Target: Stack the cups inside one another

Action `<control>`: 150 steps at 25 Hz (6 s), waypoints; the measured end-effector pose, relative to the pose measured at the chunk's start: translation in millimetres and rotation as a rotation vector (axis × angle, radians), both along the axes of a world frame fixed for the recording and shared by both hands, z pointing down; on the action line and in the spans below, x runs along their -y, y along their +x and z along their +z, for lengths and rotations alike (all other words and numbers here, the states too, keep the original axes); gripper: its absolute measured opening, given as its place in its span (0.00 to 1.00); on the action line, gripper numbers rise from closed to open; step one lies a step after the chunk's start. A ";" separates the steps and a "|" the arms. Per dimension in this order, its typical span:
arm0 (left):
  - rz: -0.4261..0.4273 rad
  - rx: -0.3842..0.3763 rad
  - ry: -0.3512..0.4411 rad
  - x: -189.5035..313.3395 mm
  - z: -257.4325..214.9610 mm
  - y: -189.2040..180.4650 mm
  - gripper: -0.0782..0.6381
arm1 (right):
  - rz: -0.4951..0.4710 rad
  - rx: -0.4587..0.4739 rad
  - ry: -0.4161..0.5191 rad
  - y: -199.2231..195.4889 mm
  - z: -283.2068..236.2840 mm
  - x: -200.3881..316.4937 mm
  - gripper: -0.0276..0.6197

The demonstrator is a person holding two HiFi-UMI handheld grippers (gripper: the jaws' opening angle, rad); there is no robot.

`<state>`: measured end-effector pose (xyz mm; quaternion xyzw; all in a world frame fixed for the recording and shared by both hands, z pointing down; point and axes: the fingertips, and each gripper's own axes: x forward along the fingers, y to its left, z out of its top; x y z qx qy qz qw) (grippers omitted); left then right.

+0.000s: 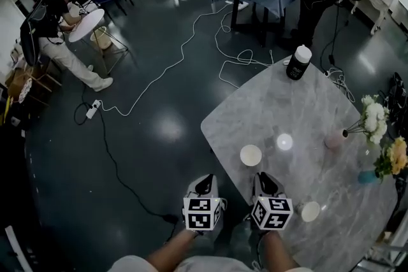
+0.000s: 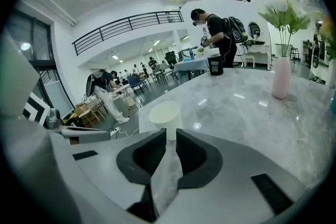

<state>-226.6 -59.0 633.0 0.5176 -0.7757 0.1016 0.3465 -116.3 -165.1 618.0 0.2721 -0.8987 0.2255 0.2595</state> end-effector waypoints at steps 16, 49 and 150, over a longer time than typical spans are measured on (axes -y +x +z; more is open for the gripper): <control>-0.014 -0.037 -0.032 19.5 30.4 -10.4 0.10 | -0.069 -0.044 -0.025 -31.6 40.9 5.6 0.32; 0.025 -0.107 -0.047 18.0 47.6 -8.6 0.10 | 0.013 -0.035 0.037 -47.4 45.7 23.8 0.39; 0.705 -0.083 0.021 88.4 -34.7 265.1 0.10 | 0.565 0.004 0.063 255.2 -60.6 -4.6 0.39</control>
